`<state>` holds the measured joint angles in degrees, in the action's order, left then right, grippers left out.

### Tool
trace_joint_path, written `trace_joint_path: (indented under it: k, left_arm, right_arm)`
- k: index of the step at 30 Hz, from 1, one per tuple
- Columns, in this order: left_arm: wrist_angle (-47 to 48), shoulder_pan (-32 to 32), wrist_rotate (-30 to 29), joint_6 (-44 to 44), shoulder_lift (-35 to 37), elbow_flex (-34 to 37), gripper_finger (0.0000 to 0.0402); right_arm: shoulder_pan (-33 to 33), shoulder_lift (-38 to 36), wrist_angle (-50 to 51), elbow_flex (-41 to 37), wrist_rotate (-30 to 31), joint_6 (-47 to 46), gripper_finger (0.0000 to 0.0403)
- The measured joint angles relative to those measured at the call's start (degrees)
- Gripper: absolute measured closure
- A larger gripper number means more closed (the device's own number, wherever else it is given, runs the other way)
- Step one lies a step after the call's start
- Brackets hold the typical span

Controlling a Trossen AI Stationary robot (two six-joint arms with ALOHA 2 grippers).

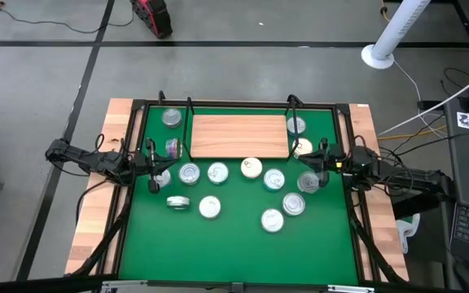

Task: Stack canned seafood by type on shelf
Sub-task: Put the red tuna can on the shelf

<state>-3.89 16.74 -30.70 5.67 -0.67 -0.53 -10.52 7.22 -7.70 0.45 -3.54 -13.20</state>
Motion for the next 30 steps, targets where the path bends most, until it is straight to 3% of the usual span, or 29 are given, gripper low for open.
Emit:
trace_joint_path:
  k: [8, 13, 22, 30]
  left_arm:
    - [-0.02, 0.01, 0.01, -1.00, 0.00, 0.00, 0.0391]
    - [-0.02, 0.01, 0.01, -2.23, 0.00, 0.01, 0.0391]
    - [-0.02, -0.01, 0.00, -1.12, 0.00, 0.01, 0.0391]
    - [-0.04, 0.01, 0.01, -2.21, 0.00, 0.01, 0.0391]
  right_arm:
    - [0.02, 0.02, -3.78, 0.00, -5.21, -0.49, 0.0229]
    - [0.02, 0.07, -12.32, 0.19, -9.75, -0.49, 0.0180]
    - [0.07, 3.85, -11.60, 7.84, -16.88, 1.24, 0.0184]
    - [0.85, 16.80, -11.85, 15.58, -24.59, 1.45, 0.0192]
